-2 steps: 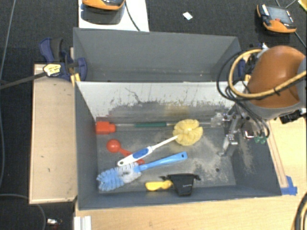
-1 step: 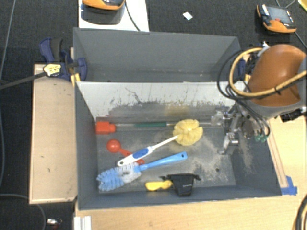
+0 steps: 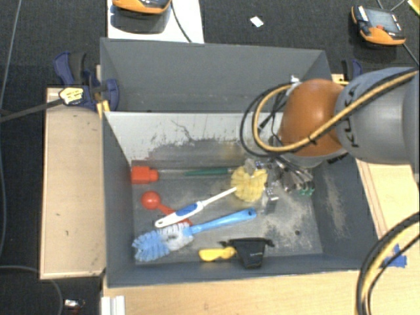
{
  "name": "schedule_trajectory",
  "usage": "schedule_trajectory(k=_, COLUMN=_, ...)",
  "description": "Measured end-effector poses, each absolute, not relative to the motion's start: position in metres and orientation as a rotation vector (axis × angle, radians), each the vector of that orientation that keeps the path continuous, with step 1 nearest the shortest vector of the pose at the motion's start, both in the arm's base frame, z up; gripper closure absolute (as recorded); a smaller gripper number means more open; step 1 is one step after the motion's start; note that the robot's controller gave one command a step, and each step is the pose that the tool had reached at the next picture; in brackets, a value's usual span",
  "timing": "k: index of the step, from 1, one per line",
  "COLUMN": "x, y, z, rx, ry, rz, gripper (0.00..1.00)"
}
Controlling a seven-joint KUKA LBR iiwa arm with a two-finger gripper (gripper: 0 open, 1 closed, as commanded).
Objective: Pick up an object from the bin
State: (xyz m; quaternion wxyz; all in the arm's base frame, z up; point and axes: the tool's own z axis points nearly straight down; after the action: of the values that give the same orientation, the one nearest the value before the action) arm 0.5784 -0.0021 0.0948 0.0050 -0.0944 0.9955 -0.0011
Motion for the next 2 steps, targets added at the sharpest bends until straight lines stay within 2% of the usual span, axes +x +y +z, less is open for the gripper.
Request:
schedule_trajectory(k=1, x=0.575, y=0.026, z=0.130, rx=-0.301, ry=3.116, rz=-0.004, gripper=0.00)
schedule_trajectory(k=2, x=0.580, y=0.047, z=0.099, rx=-0.673, ry=3.053, rz=-0.005, gripper=0.00)
